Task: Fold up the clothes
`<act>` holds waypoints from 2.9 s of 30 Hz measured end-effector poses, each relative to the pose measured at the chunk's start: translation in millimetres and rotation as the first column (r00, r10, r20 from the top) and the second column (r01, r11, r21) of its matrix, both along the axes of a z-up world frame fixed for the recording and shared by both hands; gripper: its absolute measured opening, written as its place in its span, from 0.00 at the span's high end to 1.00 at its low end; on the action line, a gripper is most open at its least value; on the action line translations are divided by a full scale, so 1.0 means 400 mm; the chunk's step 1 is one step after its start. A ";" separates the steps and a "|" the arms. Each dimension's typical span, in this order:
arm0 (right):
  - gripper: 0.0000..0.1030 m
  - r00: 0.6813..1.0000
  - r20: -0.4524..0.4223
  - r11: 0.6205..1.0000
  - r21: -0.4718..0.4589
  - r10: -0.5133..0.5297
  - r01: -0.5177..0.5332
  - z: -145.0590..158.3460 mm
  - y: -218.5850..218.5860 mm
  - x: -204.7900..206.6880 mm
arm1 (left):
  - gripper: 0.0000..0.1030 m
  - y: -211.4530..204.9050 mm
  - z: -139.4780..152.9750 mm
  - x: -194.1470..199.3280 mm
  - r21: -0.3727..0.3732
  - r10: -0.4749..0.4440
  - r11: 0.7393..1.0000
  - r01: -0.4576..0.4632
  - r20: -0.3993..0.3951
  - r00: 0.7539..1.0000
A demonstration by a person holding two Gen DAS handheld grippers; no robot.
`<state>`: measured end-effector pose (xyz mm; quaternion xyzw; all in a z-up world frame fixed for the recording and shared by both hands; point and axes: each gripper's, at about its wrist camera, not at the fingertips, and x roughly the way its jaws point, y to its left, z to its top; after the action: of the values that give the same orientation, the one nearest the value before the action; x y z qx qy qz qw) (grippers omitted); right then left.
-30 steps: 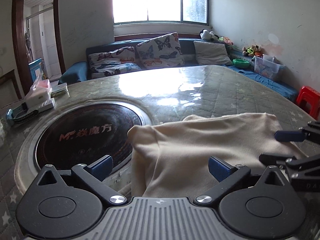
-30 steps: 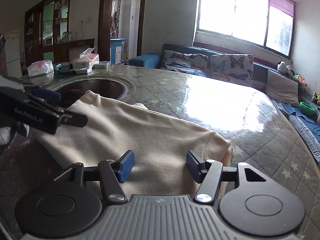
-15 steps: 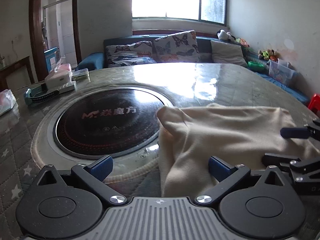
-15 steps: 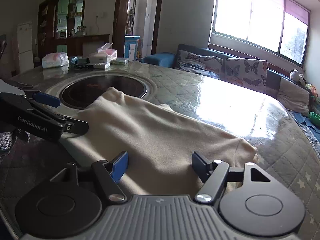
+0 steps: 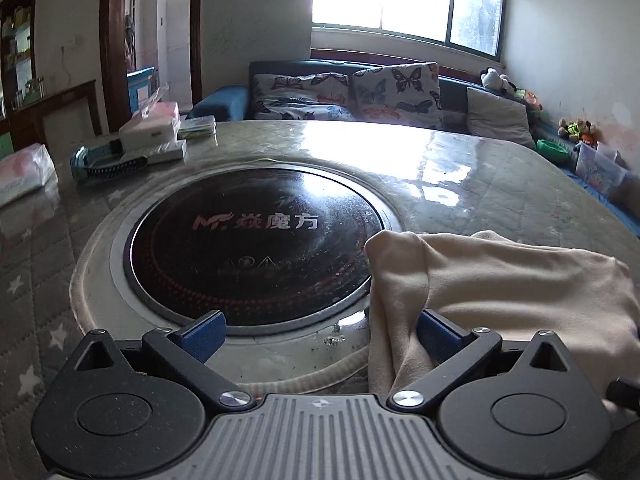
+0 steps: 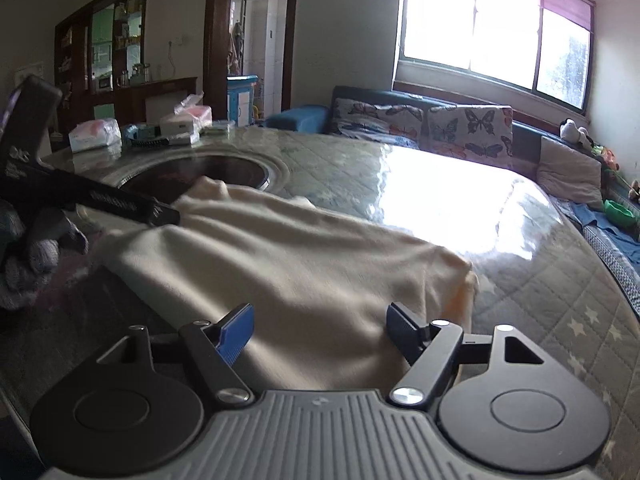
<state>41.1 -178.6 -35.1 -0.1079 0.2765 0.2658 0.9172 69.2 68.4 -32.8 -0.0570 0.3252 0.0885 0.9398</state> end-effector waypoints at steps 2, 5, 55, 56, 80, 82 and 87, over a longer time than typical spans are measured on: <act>0.27 1.000 -0.004 1.000 0.003 -0.003 0.003 -0.008 -0.009 -0.002 | 0.00 -0.003 0.006 -0.001 0.007 -0.003 1.000 0.003 0.001 1.000; 0.27 1.000 0.013 1.000 0.011 0.008 -0.008 0.009 -0.020 -0.017 | 0.00 -0.006 0.011 0.002 0.019 -0.007 1.000 0.007 0.002 1.000; 0.29 0.979 -0.179 0.975 0.179 -0.101 0.133 0.037 -0.063 0.251 | 0.00 -0.043 0.037 0.199 0.093 -0.061 0.994 0.065 -0.048 0.997; 0.29 0.979 -0.174 0.973 0.183 -0.105 0.137 0.043 -0.060 0.253 | 0.00 -0.053 0.044 0.201 0.094 -0.073 0.993 0.077 -0.045 0.996; 0.28 0.996 -0.069 0.999 0.005 -0.049 0.050 0.053 0.054 0.212 | 0.00 -0.073 0.035 0.182 0.157 -0.109 0.980 0.121 -0.080 0.991; 0.27 0.999 -0.041 1.000 -0.012 -0.001 0.000 0.054 0.066 0.171 | 0.00 -0.074 0.036 0.172 0.161 -0.107 0.980 0.118 -0.078 0.991; 0.26 0.997 0.016 0.993 -0.090 0.076 -0.074 0.029 0.104 0.088 | 0.00 -0.085 0.029 0.163 0.187 -0.113 0.974 0.125 -0.074 0.991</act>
<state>76.4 -137.0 -23.7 -0.1615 0.2751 0.2864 0.9034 134.4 34.3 -21.3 0.0558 0.3476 0.0647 0.9337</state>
